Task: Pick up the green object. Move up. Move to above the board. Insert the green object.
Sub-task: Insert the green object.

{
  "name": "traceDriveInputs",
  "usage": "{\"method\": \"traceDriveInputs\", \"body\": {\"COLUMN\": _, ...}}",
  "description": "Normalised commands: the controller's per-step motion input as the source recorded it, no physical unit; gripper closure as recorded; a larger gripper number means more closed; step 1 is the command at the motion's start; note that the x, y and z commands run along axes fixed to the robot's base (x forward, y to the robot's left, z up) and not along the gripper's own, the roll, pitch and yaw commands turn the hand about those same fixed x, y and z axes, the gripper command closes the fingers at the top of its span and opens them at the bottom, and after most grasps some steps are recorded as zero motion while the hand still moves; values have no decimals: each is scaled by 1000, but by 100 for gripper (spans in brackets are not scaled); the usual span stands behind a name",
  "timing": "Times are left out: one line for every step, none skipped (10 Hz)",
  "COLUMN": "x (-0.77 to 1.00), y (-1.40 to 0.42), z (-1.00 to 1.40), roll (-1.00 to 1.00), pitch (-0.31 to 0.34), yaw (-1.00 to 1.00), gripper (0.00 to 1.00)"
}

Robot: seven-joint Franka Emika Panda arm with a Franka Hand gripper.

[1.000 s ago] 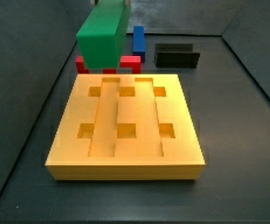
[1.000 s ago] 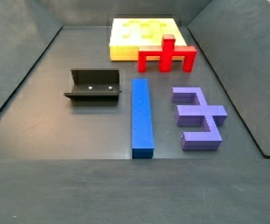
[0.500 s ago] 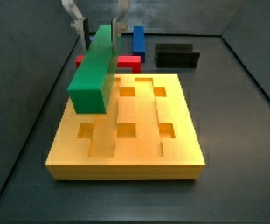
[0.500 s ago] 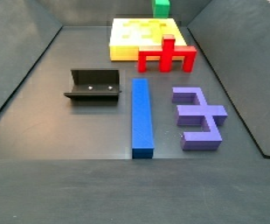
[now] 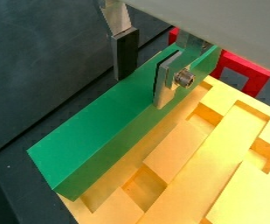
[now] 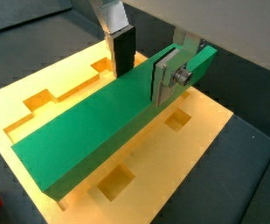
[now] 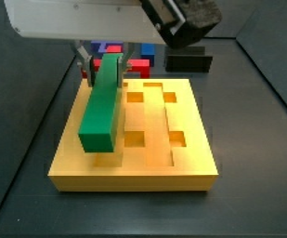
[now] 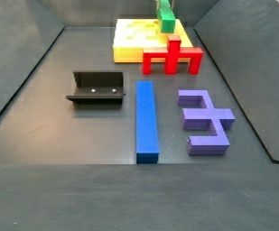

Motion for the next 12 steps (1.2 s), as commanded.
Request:
{"method": "traceDriveInputs", "body": {"x": 143, "y": -83, "z": -271, "roll": 260, "pitch": 27, "yaw": 114, "gripper": 100}}
{"method": "traceDriveInputs", "body": {"x": 29, "y": 0, "z": -271, "roll": 251, "pitch": 27, "yaw": 31, "gripper": 100}}
{"method": "traceDriveInputs", "body": {"x": 94, "y": 0, "z": -226, "roll": 194, "pitch": 41, "yaw": 0, "gripper": 100}}
{"method": "traceDriveInputs", "body": {"x": 186, "y": 0, "z": -211, "roll": 137, "pitch": 36, "yaw": 0, "gripper": 100}}
{"method": "traceDriveInputs", "body": {"x": 103, "y": 0, "z": -183, "roll": 69, "pitch": 0, "yaw": 0, "gripper": 100}}
{"method": "traceDriveInputs", "body": {"x": 86, "y": 0, "z": -186, "roll": 49, "pitch": 0, "yaw": 0, "gripper": 100}}
{"method": "traceDriveInputs", "body": {"x": 34, "y": 0, "z": -203, "roll": 40, "pitch": 0, "yaw": 0, "gripper": 100}}
{"method": "traceDriveInputs", "body": {"x": 0, "y": 0, "z": -226, "roll": 54, "pitch": 0, "yaw": 0, "gripper": 100}}
{"method": "traceDriveInputs", "body": {"x": 0, "y": 0, "z": -214, "roll": 41, "pitch": 0, "yaw": 0, "gripper": 100}}
{"method": "traceDriveInputs", "body": {"x": 0, "y": 0, "z": -191, "roll": 6, "pitch": 0, "yaw": -6, "gripper": 100}}
{"method": "traceDriveInputs", "body": {"x": 17, "y": 0, "z": -177, "roll": 0, "pitch": -3, "yaw": -9, "gripper": 100}}
{"method": "traceDriveInputs", "body": {"x": 54, "y": 0, "z": -166, "roll": 0, "pitch": 0, "yaw": 0, "gripper": 100}}
